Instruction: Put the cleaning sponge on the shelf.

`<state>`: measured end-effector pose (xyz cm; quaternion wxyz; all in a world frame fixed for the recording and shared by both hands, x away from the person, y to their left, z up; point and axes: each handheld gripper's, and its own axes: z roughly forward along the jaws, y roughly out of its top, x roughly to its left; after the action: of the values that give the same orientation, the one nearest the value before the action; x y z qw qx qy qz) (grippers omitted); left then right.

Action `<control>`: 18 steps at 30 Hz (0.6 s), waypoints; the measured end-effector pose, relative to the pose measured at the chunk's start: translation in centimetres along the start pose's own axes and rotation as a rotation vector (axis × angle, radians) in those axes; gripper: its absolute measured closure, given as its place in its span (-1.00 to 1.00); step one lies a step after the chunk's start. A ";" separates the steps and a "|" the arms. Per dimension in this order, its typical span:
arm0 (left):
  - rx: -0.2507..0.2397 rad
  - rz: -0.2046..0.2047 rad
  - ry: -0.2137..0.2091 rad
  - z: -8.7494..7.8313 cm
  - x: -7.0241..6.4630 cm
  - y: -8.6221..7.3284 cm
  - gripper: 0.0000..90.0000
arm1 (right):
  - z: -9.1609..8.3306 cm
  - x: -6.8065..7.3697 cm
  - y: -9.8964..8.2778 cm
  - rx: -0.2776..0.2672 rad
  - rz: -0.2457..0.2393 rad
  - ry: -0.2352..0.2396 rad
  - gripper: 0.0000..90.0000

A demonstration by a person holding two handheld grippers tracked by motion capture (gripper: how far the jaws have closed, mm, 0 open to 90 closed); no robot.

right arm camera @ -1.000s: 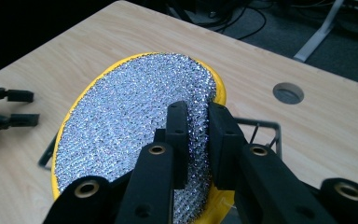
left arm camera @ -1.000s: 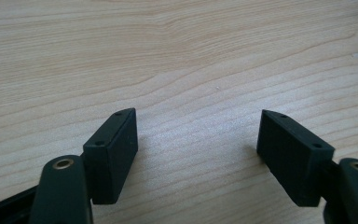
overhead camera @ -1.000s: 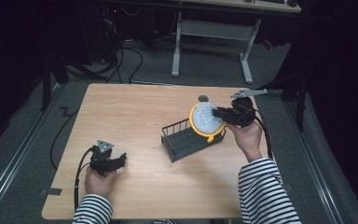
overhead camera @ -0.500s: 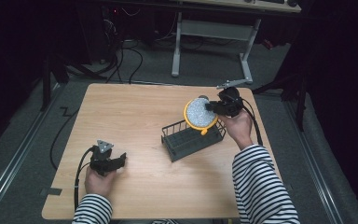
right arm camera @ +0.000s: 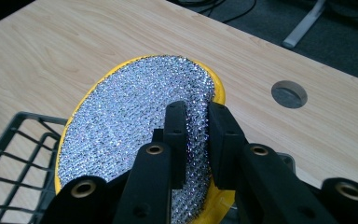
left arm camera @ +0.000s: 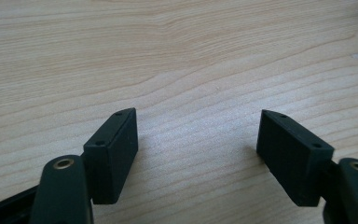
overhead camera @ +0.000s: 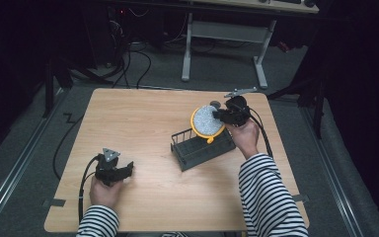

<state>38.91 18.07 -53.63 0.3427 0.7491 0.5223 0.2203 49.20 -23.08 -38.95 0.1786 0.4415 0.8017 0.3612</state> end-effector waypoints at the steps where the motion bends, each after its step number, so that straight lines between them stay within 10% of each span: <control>1: -0.001 -0.001 -0.001 0.0 0.0 0.0 -0.35 | 0.2 0.1 -0.2 -0.008 -0.001 -0.004 0.76; 18: -0.001 0.000 -0.001 0.0 0.0 0.0 -0.35 | 1.4 0.2 -2.1 0.062 -0.069 -0.012 0.80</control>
<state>38.93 18.07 -53.63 0.3431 0.7490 0.5223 0.2201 48.69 -23.05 -41.41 0.1819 0.4210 0.8261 0.3274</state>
